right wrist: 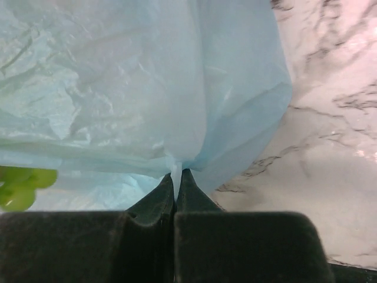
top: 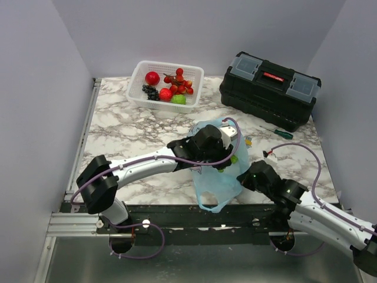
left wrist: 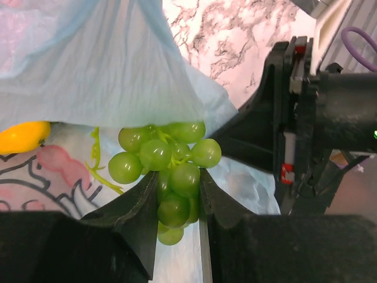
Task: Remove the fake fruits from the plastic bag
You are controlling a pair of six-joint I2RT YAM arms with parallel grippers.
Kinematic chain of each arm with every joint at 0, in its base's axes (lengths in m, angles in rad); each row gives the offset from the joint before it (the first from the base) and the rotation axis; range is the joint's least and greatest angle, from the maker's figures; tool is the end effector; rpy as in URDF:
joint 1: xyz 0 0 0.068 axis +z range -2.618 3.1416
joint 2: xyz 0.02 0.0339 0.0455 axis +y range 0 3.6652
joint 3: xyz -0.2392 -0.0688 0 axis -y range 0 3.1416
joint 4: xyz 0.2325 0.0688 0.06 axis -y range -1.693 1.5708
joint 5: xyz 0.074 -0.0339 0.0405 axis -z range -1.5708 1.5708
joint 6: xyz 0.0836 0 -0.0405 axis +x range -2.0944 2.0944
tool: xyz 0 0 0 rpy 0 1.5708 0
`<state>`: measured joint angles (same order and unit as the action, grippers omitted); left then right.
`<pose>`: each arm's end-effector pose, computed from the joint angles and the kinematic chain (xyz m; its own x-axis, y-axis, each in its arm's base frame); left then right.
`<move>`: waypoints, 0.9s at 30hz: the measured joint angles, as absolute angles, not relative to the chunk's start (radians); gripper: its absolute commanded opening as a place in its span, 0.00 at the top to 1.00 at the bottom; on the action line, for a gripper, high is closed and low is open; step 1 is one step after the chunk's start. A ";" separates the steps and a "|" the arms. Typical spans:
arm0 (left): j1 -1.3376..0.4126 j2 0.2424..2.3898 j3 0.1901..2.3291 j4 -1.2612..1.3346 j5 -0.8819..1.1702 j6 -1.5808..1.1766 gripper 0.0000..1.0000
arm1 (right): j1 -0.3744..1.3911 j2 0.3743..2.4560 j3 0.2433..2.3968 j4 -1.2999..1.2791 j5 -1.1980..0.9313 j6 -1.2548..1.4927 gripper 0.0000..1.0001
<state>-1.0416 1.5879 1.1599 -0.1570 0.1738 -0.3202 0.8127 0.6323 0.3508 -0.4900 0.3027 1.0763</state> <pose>0.1848 -0.3447 0.2244 -0.5551 0.3351 -0.7613 0.7883 0.5039 -0.3531 0.1400 0.1116 0.1407 -0.7083 0.4740 -0.5232 0.1627 0.8307 0.5324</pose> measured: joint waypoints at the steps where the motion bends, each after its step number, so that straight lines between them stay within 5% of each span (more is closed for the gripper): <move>1: -1.041 1.570 1.160 -0.169 0.175 -0.316 0.98 | 0.813 0.633 0.355 -0.503 0.324 1.089 0.99; 14: -1.033 1.332 1.264 -0.279 0.313 -0.301 1.00 | 0.813 0.656 0.489 -0.715 0.662 1.276 0.99; 27: -0.920 1.102 1.313 -0.293 0.200 -0.262 1.00 | 0.813 0.720 0.510 -0.752 0.685 1.219 0.99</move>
<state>-0.9203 1.1023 1.3128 -0.2932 0.2001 -0.2615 0.8127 0.7197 0.5102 -0.7521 0.6849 1.2190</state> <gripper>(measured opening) 0.265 0.009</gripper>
